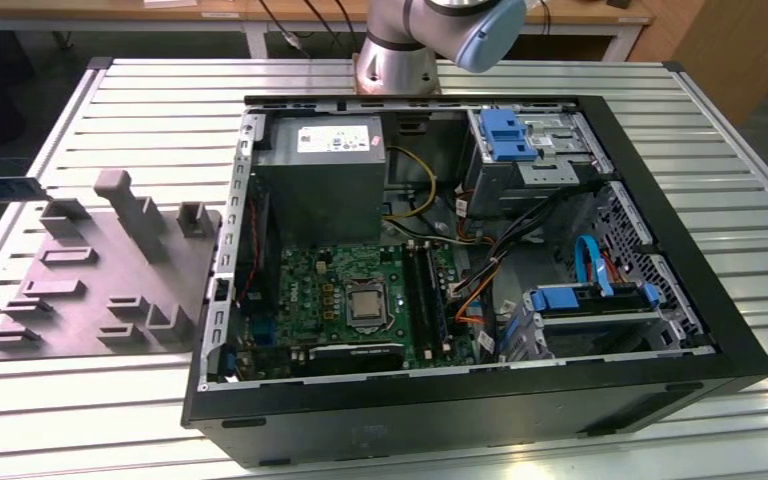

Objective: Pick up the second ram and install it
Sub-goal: 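Pick up the second ram and move it above second insertion slot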

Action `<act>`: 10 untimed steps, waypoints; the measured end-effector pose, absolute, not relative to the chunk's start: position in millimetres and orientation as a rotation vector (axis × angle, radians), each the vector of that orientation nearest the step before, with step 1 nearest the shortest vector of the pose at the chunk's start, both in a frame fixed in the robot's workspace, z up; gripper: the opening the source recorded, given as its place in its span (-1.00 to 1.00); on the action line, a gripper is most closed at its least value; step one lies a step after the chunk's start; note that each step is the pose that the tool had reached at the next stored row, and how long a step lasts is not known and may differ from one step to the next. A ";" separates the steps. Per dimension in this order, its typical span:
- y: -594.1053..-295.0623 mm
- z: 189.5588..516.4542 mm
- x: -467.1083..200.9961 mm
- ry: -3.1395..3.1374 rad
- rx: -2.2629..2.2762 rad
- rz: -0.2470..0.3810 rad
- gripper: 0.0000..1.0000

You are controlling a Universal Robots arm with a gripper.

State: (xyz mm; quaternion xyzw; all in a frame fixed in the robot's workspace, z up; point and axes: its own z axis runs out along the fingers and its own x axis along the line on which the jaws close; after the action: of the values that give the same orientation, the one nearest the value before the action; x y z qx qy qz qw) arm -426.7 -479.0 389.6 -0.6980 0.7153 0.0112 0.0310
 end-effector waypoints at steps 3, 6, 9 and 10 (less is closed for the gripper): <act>-479.0 394.4 -426.7 2.204 -2.151 0.035 -0.77; -479.0 399.2 -426.7 2.204 -2.151 0.035 -0.77; -479.0 399.4 -426.7 2.204 -2.150 0.034 -0.77; -479.0 399.6 -426.7 2.204 -2.151 0.035 -0.77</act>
State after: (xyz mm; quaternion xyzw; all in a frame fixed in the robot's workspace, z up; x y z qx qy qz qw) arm -426.7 -479.0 399.6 -0.6980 0.7154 0.0112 0.0310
